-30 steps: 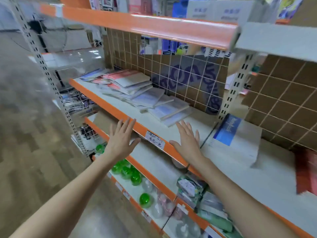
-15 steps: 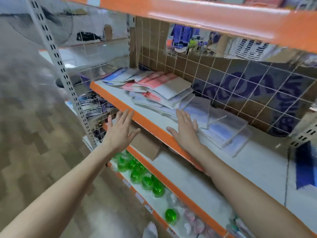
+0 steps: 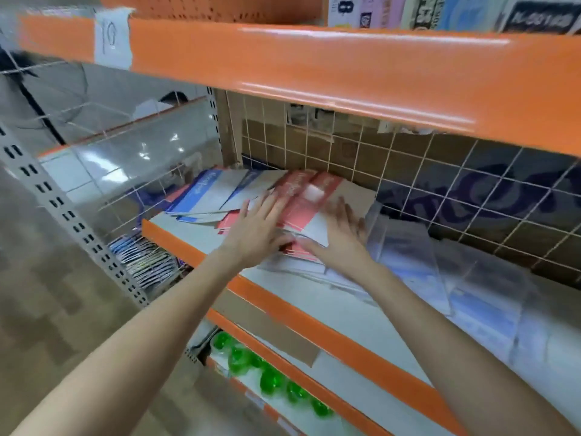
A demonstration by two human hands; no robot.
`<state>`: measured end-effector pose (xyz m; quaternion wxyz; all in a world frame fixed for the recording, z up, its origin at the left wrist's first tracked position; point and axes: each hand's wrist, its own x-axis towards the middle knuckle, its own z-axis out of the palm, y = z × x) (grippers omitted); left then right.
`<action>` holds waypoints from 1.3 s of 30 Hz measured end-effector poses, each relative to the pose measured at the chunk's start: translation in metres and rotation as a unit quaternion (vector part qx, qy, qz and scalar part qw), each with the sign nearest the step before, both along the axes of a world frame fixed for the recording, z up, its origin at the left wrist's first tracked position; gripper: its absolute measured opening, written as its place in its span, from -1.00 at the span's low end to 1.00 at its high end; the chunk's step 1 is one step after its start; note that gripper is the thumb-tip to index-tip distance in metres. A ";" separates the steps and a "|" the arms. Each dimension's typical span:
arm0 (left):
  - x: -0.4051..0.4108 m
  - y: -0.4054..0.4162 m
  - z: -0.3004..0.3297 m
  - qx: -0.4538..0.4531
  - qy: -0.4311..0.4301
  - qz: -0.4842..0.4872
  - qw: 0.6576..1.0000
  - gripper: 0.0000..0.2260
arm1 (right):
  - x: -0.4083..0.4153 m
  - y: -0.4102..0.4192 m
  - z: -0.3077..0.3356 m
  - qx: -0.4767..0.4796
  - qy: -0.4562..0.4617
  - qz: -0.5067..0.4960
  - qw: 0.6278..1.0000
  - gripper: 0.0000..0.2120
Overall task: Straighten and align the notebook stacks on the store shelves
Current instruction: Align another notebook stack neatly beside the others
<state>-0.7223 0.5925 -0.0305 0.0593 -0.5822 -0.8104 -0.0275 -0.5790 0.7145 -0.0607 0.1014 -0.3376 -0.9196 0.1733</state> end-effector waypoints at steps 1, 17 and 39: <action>-0.006 0.006 0.000 -0.009 0.013 -0.023 1.000 -0.30 | -0.003 0.000 -0.002 -0.005 -0.011 -0.006 1.000 -0.06; -0.024 -0.011 -0.005 0.021 0.044 -0.189 0.981 -0.54 | -0.001 -0.082 0.008 0.053 -0.135 -0.139 0.980 -0.37; 0.170 -0.057 0.009 0.097 0.037 -0.376 0.921 -0.49 | 0.179 -0.204 0.032 0.159 -0.106 -0.400 0.896 -0.13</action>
